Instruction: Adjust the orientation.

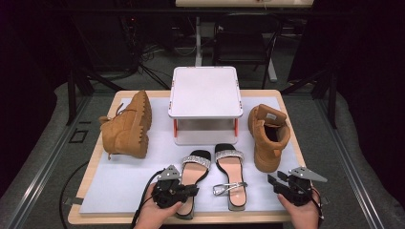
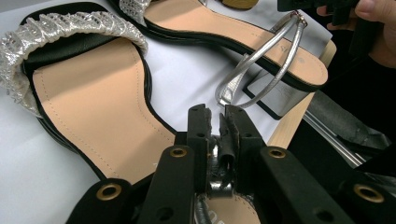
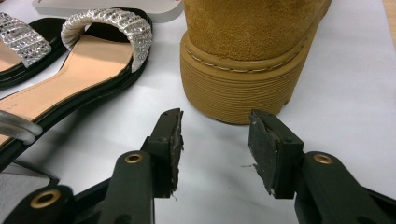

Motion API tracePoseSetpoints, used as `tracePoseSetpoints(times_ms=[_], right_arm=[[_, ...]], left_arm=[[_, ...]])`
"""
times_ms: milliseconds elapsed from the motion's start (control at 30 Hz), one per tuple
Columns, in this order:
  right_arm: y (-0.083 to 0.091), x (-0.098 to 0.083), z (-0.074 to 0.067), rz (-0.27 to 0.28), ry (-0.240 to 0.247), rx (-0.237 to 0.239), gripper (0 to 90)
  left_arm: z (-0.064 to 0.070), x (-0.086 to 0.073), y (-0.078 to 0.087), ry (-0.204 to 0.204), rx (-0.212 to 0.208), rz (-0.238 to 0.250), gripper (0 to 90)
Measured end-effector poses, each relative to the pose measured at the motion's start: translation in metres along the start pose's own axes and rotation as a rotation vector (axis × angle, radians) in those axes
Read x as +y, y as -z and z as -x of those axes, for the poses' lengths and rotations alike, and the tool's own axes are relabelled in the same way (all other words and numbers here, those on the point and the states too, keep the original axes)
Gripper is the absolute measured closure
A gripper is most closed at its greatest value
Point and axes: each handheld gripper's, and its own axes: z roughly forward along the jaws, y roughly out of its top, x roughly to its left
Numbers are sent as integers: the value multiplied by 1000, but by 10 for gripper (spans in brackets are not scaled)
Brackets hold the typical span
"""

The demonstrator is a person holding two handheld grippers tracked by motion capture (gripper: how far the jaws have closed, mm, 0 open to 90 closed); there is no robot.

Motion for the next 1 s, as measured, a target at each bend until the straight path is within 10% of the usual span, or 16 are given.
tracePoseSetpoints(times_ms=[467, 1000], right_arm=[[-1, -1, 1, -5, -11, 3, 541], [-1, -1, 2, -8, -14, -2, 535]], left_arm=[[-8, 2, 37, 27, 58, 98, 636], [-25, -27, 39, 82, 121, -11, 710]])
